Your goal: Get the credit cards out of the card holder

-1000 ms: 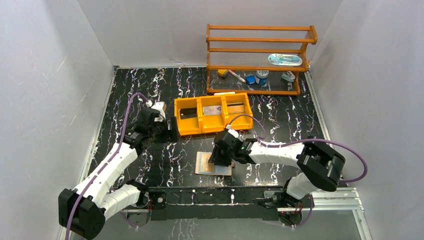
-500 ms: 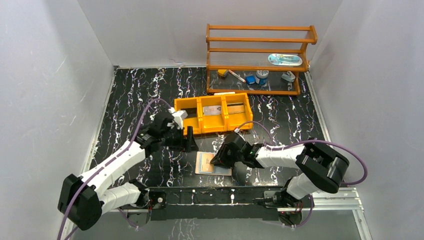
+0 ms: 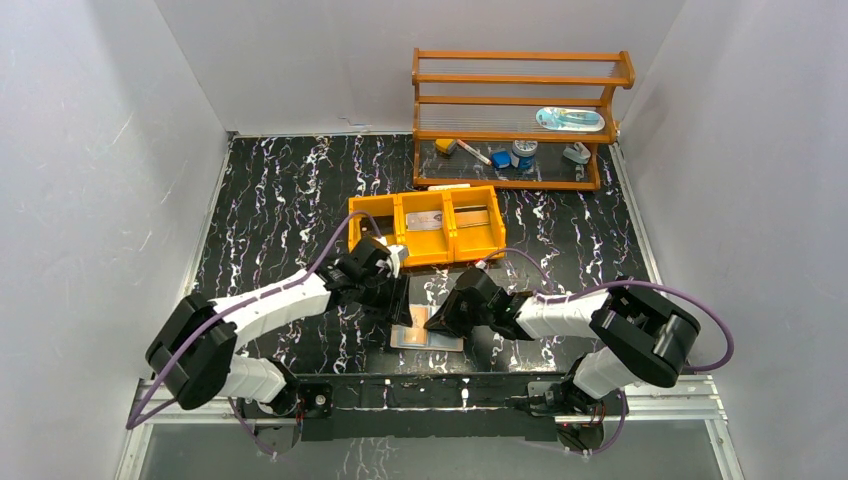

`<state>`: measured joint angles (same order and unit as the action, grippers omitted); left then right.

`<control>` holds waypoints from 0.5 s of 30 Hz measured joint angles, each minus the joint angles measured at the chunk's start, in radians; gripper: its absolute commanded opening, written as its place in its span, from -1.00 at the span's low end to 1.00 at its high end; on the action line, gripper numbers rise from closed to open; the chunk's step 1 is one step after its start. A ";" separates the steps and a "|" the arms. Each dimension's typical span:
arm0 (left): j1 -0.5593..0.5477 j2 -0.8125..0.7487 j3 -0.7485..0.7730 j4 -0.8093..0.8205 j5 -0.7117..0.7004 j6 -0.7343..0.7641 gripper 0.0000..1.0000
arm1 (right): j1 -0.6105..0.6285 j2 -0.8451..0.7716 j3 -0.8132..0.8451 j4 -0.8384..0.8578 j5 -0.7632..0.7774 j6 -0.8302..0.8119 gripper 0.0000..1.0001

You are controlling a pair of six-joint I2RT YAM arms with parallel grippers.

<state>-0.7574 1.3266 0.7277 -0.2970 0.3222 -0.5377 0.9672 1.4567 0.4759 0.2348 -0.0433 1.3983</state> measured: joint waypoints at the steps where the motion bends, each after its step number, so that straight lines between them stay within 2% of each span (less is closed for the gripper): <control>1: -0.007 0.015 0.000 0.005 0.000 -0.005 -0.20 | -0.002 0.000 -0.003 0.003 -0.003 0.005 -0.51; 8: -0.042 0.081 0.001 0.014 -0.018 -0.032 -0.37 | -0.006 0.001 -0.012 0.021 -0.012 0.016 -0.51; 12: -0.043 0.123 0.000 0.022 -0.040 -0.047 -0.58 | -0.010 0.003 -0.014 0.031 -0.021 0.016 -0.60; 15: -0.043 0.146 -0.002 0.029 -0.049 -0.061 -0.60 | -0.011 0.006 -0.015 0.035 -0.029 0.012 -0.60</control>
<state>-0.8001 1.4723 0.7258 -0.2684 0.2733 -0.5987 0.9558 1.4628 0.4610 0.2703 -0.0723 1.4101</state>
